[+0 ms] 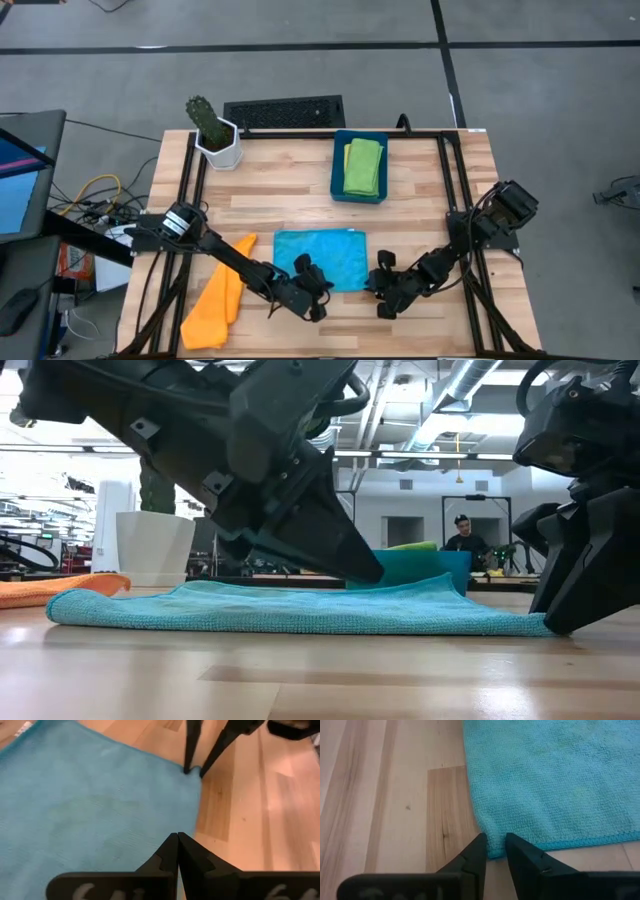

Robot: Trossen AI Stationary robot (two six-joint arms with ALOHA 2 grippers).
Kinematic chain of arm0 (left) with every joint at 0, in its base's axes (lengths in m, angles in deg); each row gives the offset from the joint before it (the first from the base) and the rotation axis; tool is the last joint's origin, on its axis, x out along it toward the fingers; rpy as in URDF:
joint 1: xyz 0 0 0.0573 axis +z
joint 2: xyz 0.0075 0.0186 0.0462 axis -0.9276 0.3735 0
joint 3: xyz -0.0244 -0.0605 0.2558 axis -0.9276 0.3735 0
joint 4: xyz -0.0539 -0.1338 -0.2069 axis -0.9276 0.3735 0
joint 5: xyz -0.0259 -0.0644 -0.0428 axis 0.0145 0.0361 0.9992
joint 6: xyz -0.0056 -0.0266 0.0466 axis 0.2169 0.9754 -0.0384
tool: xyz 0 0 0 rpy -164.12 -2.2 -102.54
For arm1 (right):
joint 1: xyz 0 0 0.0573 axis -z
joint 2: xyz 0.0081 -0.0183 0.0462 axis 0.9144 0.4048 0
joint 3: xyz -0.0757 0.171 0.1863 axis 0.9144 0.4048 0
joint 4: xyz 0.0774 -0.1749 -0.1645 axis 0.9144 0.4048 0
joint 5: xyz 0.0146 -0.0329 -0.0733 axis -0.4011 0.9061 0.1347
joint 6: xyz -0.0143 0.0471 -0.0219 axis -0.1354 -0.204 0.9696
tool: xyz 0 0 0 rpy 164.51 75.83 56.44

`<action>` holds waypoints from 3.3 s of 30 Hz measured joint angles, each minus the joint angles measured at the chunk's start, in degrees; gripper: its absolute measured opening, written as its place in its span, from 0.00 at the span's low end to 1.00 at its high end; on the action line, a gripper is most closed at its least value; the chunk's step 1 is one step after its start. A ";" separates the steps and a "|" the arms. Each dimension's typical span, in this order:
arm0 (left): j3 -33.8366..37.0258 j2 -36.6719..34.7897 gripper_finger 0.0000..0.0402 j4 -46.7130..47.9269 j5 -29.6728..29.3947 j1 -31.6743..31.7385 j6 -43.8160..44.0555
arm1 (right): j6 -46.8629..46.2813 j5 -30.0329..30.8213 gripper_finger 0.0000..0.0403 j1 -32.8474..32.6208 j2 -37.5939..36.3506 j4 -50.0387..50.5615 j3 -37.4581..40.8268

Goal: Fold microfiber towels
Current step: Fold the blue towel

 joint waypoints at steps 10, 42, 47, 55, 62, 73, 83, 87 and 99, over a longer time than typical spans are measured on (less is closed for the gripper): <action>-4.89 4.10 0.00 -0.23 3.03 0.92 -3.13 | -0.39 -0.13 0.24 -0.02 0.00 -0.12 0.02; -7.12 5.85 0.00 1.37 10.68 0.82 -1.33 | 18.19 -2.15 0.09 6.98 -1.42 5.54 -10.78; -7.26 0.04 0.00 3.03 11.40 0.39 -1.10 | 20.12 -4.88 0.05 8.06 -1.46 3.83 -10.78; -7.26 -1.24 0.00 18.47 8.25 -1.19 1.37 | 21.61 -5.17 0.07 8.24 -1.46 1.48 -10.80; -6.96 -0.01 0.00 19.31 4.06 -3.06 3.82 | 22.68 -6.23 0.05 8.24 -0.84 -2.48 -10.84; -6.79 0.19 0.00 19.86 3.28 -2.93 3.84 | 26.49 -10.21 0.06 10.58 3.18 -7.57 -13.30; -7.05 3.09 0.00 17.33 4.81 -3.13 5.73 | 29.26 -14.13 0.07 10.84 11.07 -6.65 -21.73; -6.99 2.91 0.00 17.27 5.00 -3.10 5.73 | 29.20 -14.47 0.07 10.82 12.40 -5.80 -22.75; -13.38 1.03 0.00 30.14 9.71 -3.22 2.77 | 30.07 -15.13 0.07 11.23 12.39 -4.81 -22.84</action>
